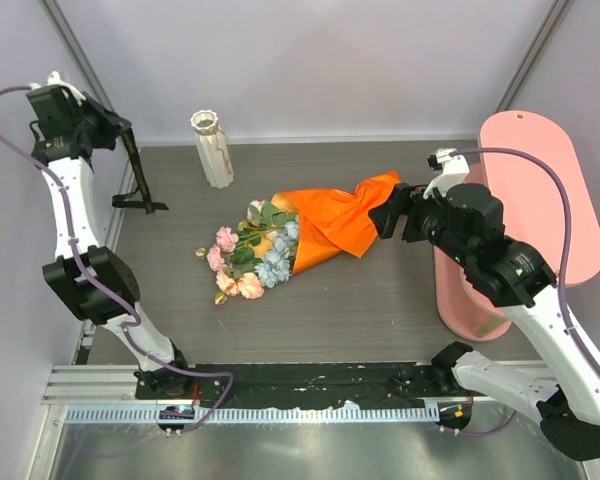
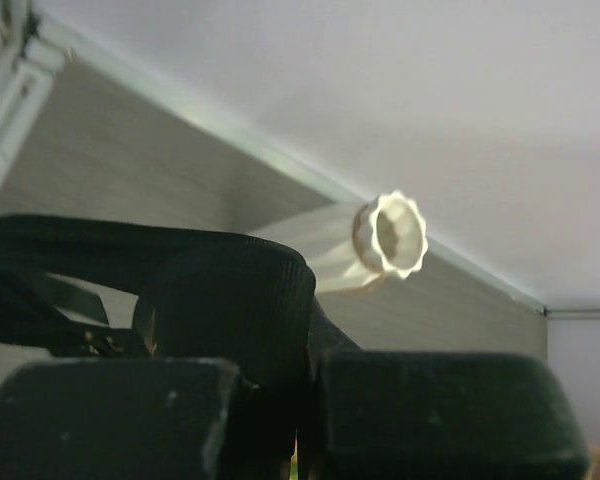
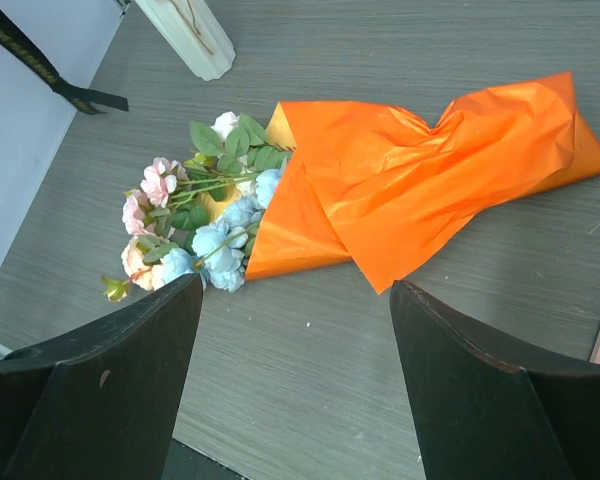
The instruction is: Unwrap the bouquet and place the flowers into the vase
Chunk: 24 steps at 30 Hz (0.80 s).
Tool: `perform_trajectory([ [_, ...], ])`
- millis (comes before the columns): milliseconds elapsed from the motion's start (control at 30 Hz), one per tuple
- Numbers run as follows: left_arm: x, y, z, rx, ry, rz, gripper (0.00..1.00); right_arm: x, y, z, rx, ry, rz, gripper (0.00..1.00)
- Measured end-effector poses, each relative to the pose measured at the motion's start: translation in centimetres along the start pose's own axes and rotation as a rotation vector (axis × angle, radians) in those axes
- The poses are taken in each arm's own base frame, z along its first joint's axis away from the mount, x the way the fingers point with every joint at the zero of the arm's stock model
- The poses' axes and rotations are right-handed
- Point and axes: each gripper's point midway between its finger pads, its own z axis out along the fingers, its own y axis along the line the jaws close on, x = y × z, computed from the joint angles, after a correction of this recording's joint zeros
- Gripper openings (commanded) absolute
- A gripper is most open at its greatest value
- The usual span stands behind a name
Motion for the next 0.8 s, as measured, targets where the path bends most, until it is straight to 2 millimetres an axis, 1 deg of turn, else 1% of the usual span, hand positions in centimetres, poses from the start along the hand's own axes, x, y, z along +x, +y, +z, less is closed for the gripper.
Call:
perform_trajectory([
  [67,2.2,0.7,0.7,-0.015,0.051,-0.036,0.00,0.3,-0.1,-0.2,0.000,-0.001,0.005,0.82],
  [133,5.1,2.0,1.6,-0.050,0.106,-0.072,0.00,0.6,-0.3,-0.5,0.000,-0.002,0.012,0.82],
  [167,6.8,3.1,2.0,-0.080,0.137,-0.095,0.00,0.7,-0.3,-0.6,-0.001,-0.003,0.015,0.82],
  [200,7.9,3.9,2.2,-0.103,0.157,-0.107,0.00,0.7,-0.3,-0.7,-0.002,-0.007,0.017,0.82],
  [233,9.3,5.2,2.5,-0.146,0.182,-0.122,0.00,0.8,-0.4,-0.8,-0.004,-0.011,0.019,0.82],
  [267,10.3,6.1,2.6,-0.178,0.202,-0.133,0.00,0.8,-0.4,-0.9,-0.006,-0.016,0.021,0.82],
  [333,11.0,7.4,2.8,-0.221,0.215,-0.142,0.00,1.1,-0.4,-0.7,-0.007,-0.019,0.022,0.82],
  [433,10.7,8.9,3.7,-0.262,0.208,-0.144,0.00,1.6,-0.6,-0.2,-0.005,-0.010,0.025,0.82],
  [467,10.5,9.3,4.2,-0.271,0.205,-0.143,0.00,2.0,-0.6,0.3,-0.001,0.002,0.026,0.82],
  [600,10.4,10.5,5.8,-0.294,0.204,-0.143,0.00,3.6,-0.9,1.9,0.014,0.055,0.020,0.81],
  [667,10.5,10.9,6.1,-0.302,0.205,-0.142,0.01,4.4,-1.1,2.5,0.025,0.080,0.016,0.81],
  [700,10.5,11.0,6.2,-0.306,0.203,-0.141,0.05,4.6,-1.2,2.7,0.028,0.089,0.015,0.81],
  [733,10.4,11.0,6.2,-0.307,0.201,-0.139,0.21,4.8,-1.2,2.9,0.029,0.096,0.014,0.81],
  [800,10.3,11.1,6.2,-0.314,0.195,-0.131,0.44,5.0,-1.2,3.1,0.028,0.105,0.014,0.81],
])
